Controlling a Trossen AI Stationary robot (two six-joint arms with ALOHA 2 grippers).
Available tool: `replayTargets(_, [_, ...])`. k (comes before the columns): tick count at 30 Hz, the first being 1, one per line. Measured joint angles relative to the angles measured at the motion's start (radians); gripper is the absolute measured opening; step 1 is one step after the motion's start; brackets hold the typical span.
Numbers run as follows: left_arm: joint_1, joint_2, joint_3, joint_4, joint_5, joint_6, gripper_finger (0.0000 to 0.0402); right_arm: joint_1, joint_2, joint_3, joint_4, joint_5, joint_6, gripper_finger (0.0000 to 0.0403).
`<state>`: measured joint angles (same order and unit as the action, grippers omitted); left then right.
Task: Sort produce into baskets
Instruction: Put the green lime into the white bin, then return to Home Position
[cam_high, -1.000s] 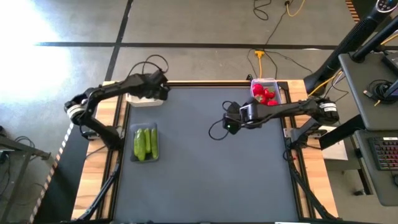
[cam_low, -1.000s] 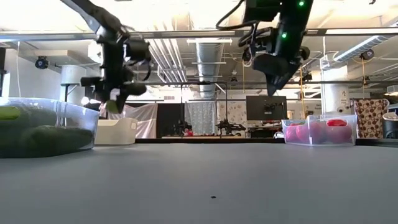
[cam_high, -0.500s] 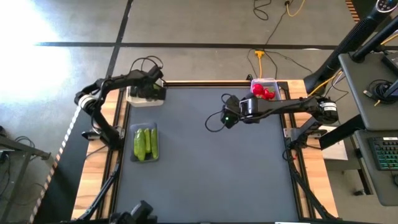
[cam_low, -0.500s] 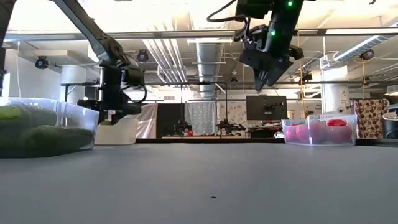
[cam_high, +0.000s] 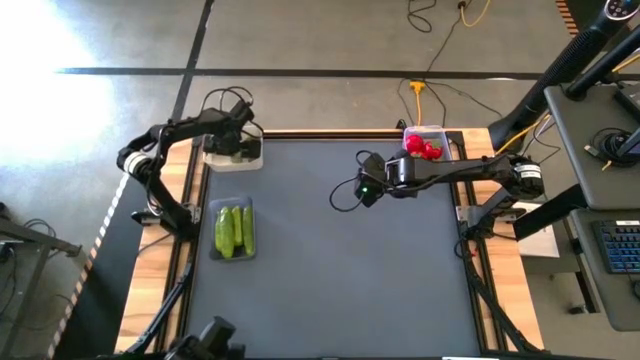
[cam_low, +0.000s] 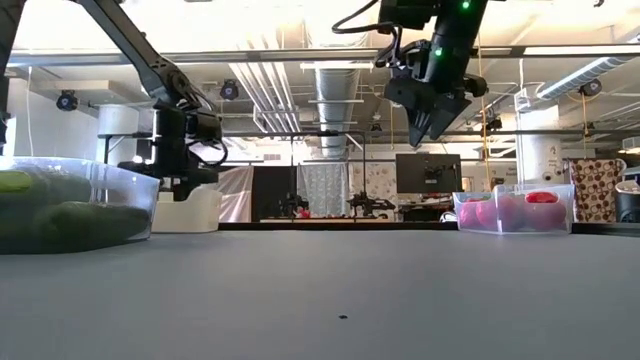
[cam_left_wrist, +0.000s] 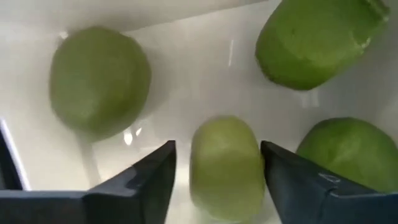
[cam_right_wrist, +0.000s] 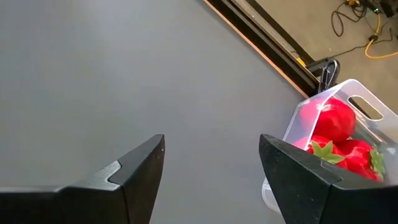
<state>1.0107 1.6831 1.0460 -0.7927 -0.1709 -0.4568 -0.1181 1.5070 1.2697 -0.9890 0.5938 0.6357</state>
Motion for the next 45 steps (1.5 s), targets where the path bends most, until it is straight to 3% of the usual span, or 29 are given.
replayTargets(6, [-0.006, -0.062, 0.001, -0.057, 0.004, 0.0, 0.0267, 0.014, -0.006, 0.0, -0.002, -0.031, -0.029, 0.0252])
replayTargets(14, [-0.191, -0.32, 0.001, 0.004, 0.006, 0.013, 0.0269, 0.033, -0.032, 0.0, 0.0, 0.058, -0.26, 0.0238])
replayTargets(20, [-0.437, -0.507, -0.007, 0.006, -0.014, 0.021, 0.0263, 0.019, -0.032, 0.0, 0.01, 0.155, -0.597, 0.0223])
replayTargets(23, [-0.594, -0.574, -0.013, 0.021, -0.055, 0.011, 0.0263, 0.017, -0.032, 0.0, 0.035, 0.209, -0.616, 0.0215])
replayTargets(27, [-0.825, -0.632, -0.014, 0.014, -0.135, -0.036, 0.0263, 0.02, -0.048, -0.008, 0.034, 0.163, -0.642, 0.0212])
replayTargets(32, [-1.08, -0.684, -0.016, -0.025, -0.186, -0.268, 0.0262, 0.059, -0.13, -0.073, 0.095, 0.112, -0.702, 0.0204])
replayTargets(35, [-1.229, -0.697, -0.021, -0.016, -0.196, -0.354, 0.0262, 0.087, -0.226, -0.172, 0.216, 0.106, -0.737, 0.019])
replayTargets(37, [-1.325, -0.696, -0.028, 0.001, -0.261, -0.376, 0.0262, 0.097, -0.308, -0.271, 0.3, 0.059, -0.741, 0.0176])
replayTargets(40, [-1.437, -0.69, -0.052, 0.026, -0.461, -0.39, 0.0262, 0.099, -0.44, -0.441, 0.371, -0.126, -0.664, 0.0153])
replayTargets(42, [-1.467, -0.695, -0.067, 0.028, -0.594, -0.418, 0.0262, 0.099, -0.534, -0.549, 0.416, -0.285, -0.588, 0.0136])
replayTargets(45, [-1.461, -0.729, -0.113, 0.036, -0.697, -0.478, 0.0262, 0.101, -0.667, -0.68, 0.477, -0.501, -0.47, 0.0108])
